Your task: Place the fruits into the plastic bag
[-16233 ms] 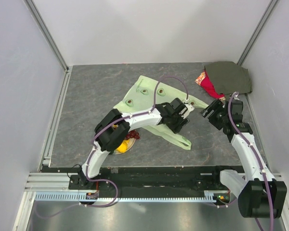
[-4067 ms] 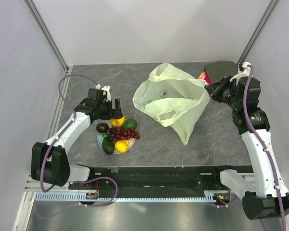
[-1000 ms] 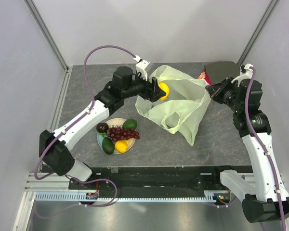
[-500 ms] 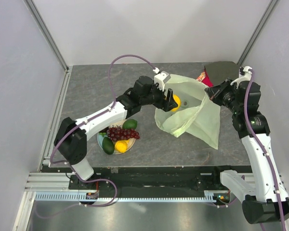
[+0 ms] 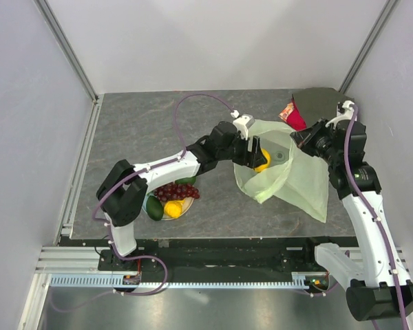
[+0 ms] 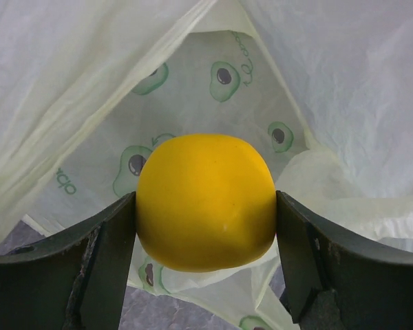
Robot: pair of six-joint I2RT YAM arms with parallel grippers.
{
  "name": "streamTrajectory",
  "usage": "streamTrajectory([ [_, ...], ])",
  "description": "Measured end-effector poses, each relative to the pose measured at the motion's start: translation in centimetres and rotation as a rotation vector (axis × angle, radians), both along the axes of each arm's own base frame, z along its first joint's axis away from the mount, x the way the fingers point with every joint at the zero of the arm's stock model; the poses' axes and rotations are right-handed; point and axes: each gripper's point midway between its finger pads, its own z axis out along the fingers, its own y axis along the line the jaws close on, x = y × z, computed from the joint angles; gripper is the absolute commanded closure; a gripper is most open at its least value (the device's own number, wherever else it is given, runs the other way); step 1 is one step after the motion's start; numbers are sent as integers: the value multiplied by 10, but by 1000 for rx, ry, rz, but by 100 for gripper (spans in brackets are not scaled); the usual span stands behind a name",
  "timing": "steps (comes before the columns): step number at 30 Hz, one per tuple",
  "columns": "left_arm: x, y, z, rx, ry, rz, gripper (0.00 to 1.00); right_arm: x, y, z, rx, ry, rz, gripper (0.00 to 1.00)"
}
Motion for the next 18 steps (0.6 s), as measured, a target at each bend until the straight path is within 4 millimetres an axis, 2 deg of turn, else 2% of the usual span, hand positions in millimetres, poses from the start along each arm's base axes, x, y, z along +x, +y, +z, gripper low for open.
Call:
streamTrajectory([
  [4, -1, -8, 8, -39, -6, 3, 22, -2, 0, -13, 0, 26, 1, 100],
  [9, 13, -26, 10, -77, -8, 20, 21, -5, 2, -25, 3, 54, 13, 100],
  [13, 19, -43, -1, -81, 5, 7, 21, -6, 3, -30, 4, 64, 17, 100],
  [18, 6, -68, -21, -78, 50, -68, 19, -6, 3, -32, 4, 69, 18, 100],
])
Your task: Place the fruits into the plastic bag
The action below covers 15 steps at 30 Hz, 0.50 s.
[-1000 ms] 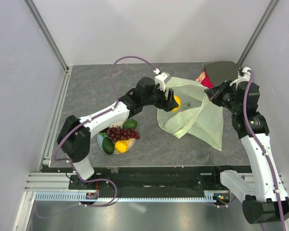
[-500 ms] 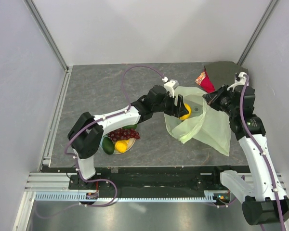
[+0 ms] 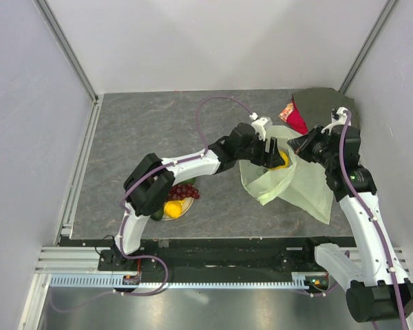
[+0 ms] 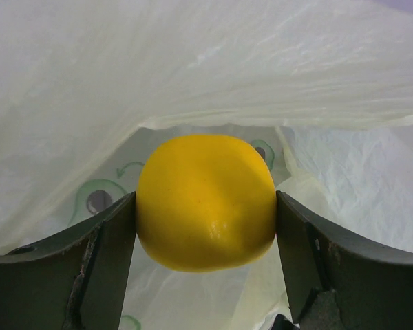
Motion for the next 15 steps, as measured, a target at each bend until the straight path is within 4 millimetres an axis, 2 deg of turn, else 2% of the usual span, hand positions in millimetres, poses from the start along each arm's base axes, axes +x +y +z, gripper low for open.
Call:
streamTrajectory([
  [7, -12, -19, -14, -4, 42, -71, 4, -1, 2, -2, 4, 4, 9, 100],
  [15, -13, -18, -15, 1, 47, -73, 1, -1, 3, -5, 6, 10, 16, 100],
])
